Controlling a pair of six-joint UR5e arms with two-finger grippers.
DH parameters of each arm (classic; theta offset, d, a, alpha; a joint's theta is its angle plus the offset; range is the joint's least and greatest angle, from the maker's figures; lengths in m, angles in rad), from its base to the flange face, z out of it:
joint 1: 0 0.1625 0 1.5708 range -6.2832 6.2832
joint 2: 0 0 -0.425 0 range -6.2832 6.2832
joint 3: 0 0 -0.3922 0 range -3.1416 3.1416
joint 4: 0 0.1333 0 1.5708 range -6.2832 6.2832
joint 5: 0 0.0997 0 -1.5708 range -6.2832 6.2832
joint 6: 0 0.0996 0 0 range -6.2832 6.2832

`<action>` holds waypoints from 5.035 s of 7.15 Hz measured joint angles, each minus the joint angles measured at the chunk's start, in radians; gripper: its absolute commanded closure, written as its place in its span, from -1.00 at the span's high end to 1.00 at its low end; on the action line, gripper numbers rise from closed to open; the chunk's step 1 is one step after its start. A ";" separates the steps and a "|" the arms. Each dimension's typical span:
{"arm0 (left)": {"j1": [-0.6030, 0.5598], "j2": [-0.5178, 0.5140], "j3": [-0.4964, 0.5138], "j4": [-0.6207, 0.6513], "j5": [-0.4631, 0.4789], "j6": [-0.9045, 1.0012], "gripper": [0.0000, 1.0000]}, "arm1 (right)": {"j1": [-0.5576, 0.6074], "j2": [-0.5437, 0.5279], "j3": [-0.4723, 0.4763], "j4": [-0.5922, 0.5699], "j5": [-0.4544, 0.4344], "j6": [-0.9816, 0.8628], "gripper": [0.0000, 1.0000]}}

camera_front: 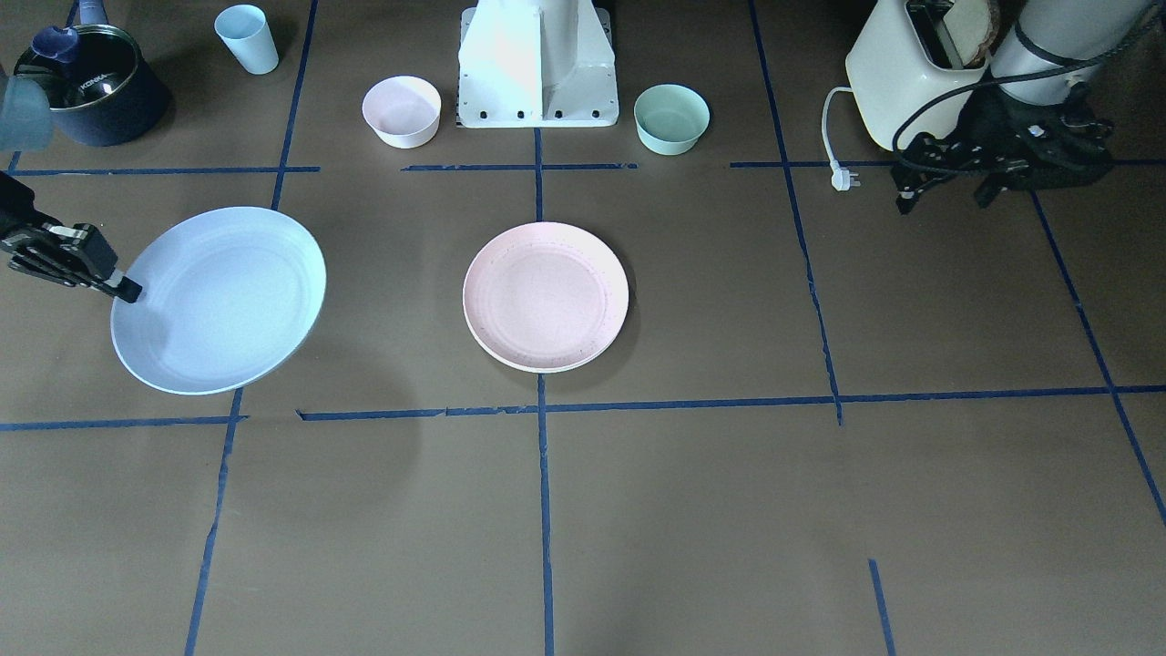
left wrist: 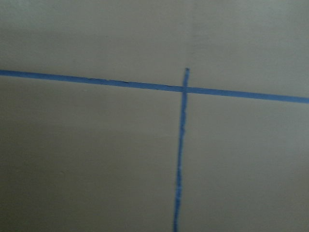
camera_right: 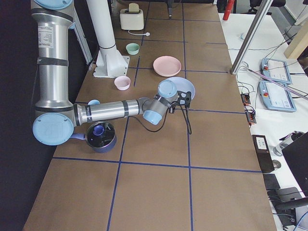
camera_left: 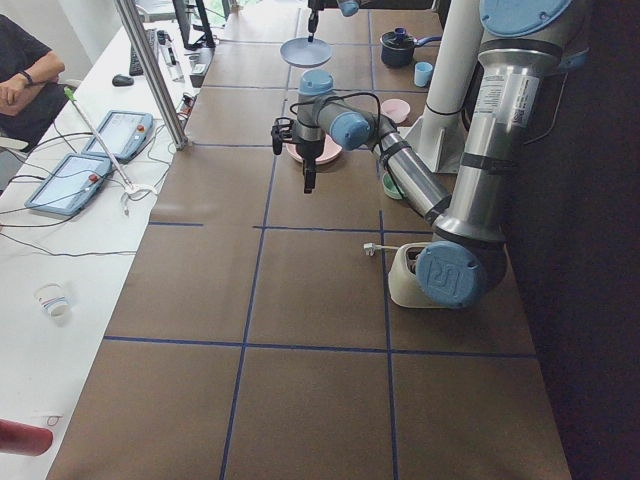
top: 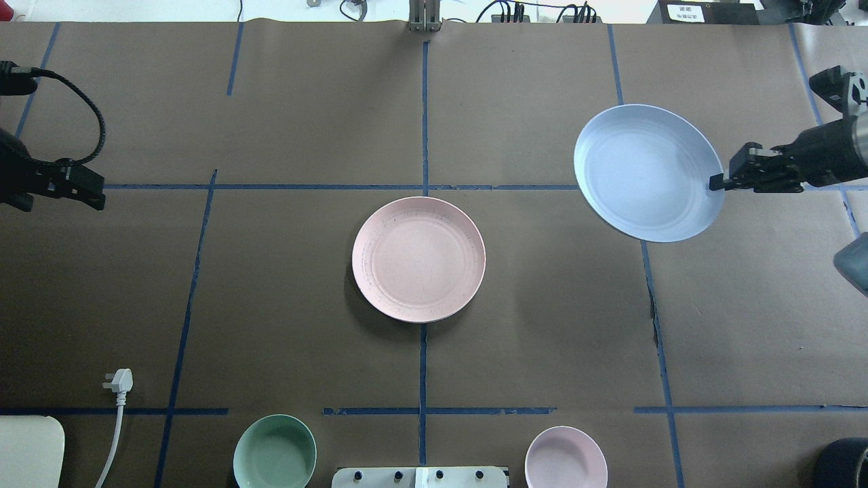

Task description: Stack three plates with pink and blue

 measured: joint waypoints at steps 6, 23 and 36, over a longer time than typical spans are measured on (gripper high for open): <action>-0.226 0.033 0.200 -0.016 -0.094 0.415 1.00 | -0.449 0.313 0.110 -0.413 -0.445 0.166 -0.98; -0.464 0.066 0.438 -0.017 -0.199 0.762 1.00 | -0.019 0.102 0.096 -0.804 -0.226 -0.824 1.00; -0.473 0.096 0.528 -0.033 -0.210 0.775 1.00 | 0.490 -0.202 -0.028 -0.834 0.052 -1.278 1.00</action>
